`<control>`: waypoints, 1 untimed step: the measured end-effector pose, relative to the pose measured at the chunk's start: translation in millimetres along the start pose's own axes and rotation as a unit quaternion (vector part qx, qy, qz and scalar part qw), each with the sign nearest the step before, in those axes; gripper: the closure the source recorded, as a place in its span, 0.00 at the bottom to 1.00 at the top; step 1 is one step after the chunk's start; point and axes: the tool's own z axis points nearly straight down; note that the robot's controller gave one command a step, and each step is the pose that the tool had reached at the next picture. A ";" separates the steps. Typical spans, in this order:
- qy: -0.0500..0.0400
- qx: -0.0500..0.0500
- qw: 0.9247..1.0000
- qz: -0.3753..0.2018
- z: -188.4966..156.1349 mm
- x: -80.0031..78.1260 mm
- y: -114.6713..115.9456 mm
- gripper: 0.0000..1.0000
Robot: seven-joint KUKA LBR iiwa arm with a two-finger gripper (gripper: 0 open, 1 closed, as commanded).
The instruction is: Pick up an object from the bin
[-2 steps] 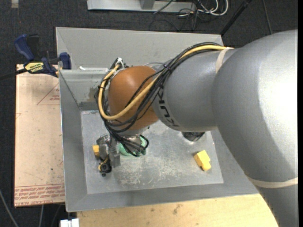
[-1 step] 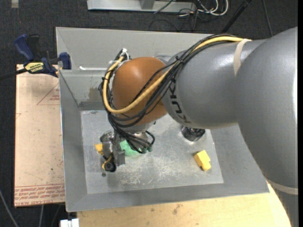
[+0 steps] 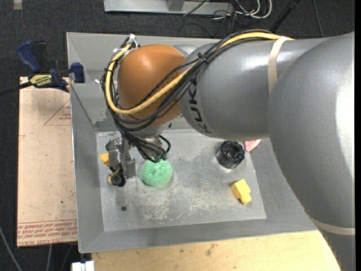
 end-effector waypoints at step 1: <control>0.012 -0.001 1.000 0.003 -33.4 20.6 -12.9 1.00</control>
Offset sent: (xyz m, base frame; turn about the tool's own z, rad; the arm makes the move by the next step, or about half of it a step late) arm -0.0002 -0.0080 0.0939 0.0456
